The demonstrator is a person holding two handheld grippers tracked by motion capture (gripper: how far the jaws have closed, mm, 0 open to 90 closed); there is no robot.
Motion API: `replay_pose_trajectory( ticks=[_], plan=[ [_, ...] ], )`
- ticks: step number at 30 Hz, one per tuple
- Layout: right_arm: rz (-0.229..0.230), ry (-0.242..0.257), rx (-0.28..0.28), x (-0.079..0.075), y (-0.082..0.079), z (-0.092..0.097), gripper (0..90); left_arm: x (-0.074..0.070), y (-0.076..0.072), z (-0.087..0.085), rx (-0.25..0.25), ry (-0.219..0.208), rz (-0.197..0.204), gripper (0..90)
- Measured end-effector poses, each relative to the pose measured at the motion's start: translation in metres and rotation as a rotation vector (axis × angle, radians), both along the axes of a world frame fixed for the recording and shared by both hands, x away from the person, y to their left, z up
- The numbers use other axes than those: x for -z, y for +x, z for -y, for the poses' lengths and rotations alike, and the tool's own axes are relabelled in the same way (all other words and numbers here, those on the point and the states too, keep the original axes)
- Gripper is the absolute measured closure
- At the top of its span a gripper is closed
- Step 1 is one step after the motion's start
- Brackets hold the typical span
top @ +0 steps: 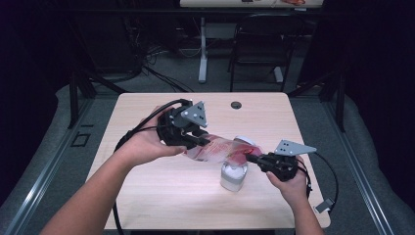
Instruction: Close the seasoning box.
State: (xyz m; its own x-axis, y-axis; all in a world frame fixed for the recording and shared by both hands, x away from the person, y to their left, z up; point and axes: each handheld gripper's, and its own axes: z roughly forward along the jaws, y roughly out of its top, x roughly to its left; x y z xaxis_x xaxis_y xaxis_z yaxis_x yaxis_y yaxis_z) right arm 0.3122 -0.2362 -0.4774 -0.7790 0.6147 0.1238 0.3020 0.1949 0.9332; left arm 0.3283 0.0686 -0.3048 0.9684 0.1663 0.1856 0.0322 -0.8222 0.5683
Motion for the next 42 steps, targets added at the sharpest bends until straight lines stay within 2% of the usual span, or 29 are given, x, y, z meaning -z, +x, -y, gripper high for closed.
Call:
replay_pose_trajectory(
  ticks=[14, 18, 29, 42],
  plan=[
    [0.023, -0.001, -0.013, -0.006, -0.003, -0.006, 88.7, 0.013, 0.004, -0.023, -0.030, -0.045, -0.023, 77.7],
    [0.024, 0.012, -0.015, -0.006, -0.003, -0.007, 88.5, 0.018, 0.006, -0.029, -0.040, -0.060, -0.039, 77.9],
    [0.036, 0.034, -0.015, -0.007, -0.003, -0.009, 88.3, 0.027, 0.006, -0.039, -0.047, -0.084, -0.048, 78.2],
    [0.056, 0.023, -0.030, -0.013, -0.004, -0.018, 88.7, 0.040, 0.005, -0.059, -0.065, -0.135, -0.063, 78.2]
  ],
)
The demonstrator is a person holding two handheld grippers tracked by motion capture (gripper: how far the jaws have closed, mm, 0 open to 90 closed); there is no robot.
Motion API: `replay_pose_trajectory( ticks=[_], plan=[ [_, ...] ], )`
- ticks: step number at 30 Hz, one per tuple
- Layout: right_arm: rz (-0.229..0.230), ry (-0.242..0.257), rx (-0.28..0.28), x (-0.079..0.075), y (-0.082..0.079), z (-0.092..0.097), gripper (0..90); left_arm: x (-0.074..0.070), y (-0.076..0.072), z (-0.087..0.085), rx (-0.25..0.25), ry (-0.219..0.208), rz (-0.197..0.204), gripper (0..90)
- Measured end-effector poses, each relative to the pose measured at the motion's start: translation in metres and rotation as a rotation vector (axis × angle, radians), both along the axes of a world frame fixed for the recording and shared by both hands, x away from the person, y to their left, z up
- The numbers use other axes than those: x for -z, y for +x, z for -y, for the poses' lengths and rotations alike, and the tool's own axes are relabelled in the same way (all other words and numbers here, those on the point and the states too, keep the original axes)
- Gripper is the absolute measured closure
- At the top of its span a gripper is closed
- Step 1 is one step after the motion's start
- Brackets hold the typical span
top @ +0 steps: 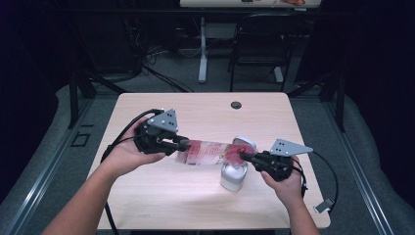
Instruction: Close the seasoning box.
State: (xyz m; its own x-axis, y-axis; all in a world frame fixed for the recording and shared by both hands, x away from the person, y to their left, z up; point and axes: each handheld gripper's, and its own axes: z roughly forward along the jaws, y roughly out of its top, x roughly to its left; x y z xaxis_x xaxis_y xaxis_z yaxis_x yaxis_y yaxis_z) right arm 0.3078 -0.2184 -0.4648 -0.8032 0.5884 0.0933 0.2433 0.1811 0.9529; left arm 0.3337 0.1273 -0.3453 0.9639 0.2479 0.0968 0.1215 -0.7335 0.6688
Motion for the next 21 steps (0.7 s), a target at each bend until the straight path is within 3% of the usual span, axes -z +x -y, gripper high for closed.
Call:
replay_pose_trajectory(
  ticks=[6, 21],
  plan=[
    [0.005, 0.002, -0.011, -0.002, 0.000, -0.003, 87.9, 0.009, 0.000, -0.010, -0.018, -0.035, -0.013, 78.3],
    [-0.005, 0.018, -0.018, 0.001, 0.002, -0.005, 81.6, 0.017, 0.001, -0.017, -0.021, -0.053, -0.022, 78.4]
  ],
)
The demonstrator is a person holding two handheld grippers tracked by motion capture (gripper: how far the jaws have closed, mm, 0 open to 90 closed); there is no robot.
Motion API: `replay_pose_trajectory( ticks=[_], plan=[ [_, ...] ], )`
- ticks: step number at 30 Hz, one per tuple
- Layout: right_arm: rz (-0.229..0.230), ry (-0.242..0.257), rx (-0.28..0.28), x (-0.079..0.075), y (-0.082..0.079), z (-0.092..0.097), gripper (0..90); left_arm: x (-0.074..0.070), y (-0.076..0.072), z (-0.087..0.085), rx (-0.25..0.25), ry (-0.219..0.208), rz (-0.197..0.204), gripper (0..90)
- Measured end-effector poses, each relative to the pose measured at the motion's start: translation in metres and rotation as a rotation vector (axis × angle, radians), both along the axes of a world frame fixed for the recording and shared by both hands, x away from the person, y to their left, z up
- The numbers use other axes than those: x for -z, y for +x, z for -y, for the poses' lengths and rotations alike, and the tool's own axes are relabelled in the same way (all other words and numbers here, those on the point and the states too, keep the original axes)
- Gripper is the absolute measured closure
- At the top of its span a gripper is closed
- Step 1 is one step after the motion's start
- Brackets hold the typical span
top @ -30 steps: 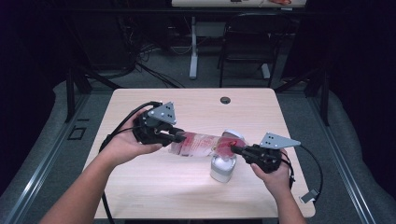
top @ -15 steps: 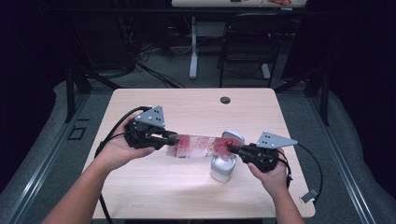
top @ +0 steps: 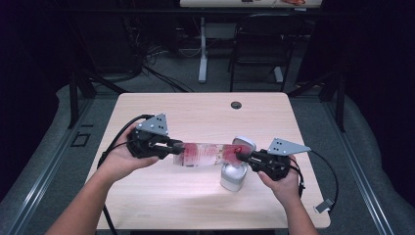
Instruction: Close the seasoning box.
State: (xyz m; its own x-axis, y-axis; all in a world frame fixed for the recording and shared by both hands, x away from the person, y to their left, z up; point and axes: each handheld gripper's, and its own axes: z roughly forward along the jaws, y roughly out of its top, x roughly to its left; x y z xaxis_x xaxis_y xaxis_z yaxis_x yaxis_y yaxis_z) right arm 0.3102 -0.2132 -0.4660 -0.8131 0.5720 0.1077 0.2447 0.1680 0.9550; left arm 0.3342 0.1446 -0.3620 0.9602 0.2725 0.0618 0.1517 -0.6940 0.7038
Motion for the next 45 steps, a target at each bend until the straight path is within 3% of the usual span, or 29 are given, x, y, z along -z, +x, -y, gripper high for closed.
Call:
replay_pose_trajectory(
  ticks=[15, 33, 45],
  plan=[
    [-0.048, -0.029, -0.016, 0.012, 0.003, 0.001, 80.8, 0.004, 0.000, -0.003, -0.007, -0.014, -0.002, 78.4],
    [-0.077, -0.017, -0.040, 0.022, 0.006, 0.006, 80.1, 0.008, 0.000, -0.006, -0.007, -0.019, -0.004, 78.3],
    [-0.047, -0.057, -0.048, 0.015, 0.002, -0.003, 89.3, 0.018, 0.001, -0.017, -0.027, -0.037, -0.024, 78.2]
  ],
)
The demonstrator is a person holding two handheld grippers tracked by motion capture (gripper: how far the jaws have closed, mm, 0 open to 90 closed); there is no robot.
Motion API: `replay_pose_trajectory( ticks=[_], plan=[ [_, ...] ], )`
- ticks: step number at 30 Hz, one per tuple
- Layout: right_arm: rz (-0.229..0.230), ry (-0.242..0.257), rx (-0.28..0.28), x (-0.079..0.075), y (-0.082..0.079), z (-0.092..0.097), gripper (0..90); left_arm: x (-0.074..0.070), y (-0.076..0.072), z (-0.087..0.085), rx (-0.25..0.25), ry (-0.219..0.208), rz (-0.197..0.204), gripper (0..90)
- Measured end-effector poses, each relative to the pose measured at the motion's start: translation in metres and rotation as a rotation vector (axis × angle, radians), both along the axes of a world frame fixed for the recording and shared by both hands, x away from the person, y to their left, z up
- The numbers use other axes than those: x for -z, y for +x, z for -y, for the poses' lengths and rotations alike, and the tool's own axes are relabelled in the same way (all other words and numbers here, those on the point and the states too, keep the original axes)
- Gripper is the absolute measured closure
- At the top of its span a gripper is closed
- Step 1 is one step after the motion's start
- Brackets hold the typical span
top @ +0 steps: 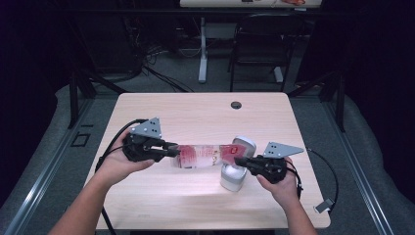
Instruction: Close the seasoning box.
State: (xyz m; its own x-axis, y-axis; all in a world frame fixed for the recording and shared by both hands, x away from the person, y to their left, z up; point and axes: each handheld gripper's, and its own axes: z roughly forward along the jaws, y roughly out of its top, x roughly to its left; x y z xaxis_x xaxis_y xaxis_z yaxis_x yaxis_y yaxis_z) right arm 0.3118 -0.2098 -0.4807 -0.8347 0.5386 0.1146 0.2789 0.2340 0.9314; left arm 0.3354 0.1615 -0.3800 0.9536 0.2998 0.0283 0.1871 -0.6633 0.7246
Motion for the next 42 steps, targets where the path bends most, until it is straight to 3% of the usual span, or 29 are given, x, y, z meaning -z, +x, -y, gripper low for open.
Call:
replay_pose_trajectory(
  ticks=[11, 24, 42],
  plan=[
    [0.065, -0.073, 0.025, -0.012, -0.006, -0.010, 89.8, 0.010, -0.002, -0.009, -0.016, -0.009, -0.007, 78.1],
    [0.066, -0.085, -0.002, -0.019, -0.004, -0.018, 89.9, 0.031, -0.002, -0.019, -0.045, -0.021, -0.034, 77.9],
    [0.089, -0.135, -0.022, -0.039, -0.001, -0.027, 89.8, 0.063, -0.003, -0.025, -0.066, -0.076, -0.079, 77.8]
  ],
)
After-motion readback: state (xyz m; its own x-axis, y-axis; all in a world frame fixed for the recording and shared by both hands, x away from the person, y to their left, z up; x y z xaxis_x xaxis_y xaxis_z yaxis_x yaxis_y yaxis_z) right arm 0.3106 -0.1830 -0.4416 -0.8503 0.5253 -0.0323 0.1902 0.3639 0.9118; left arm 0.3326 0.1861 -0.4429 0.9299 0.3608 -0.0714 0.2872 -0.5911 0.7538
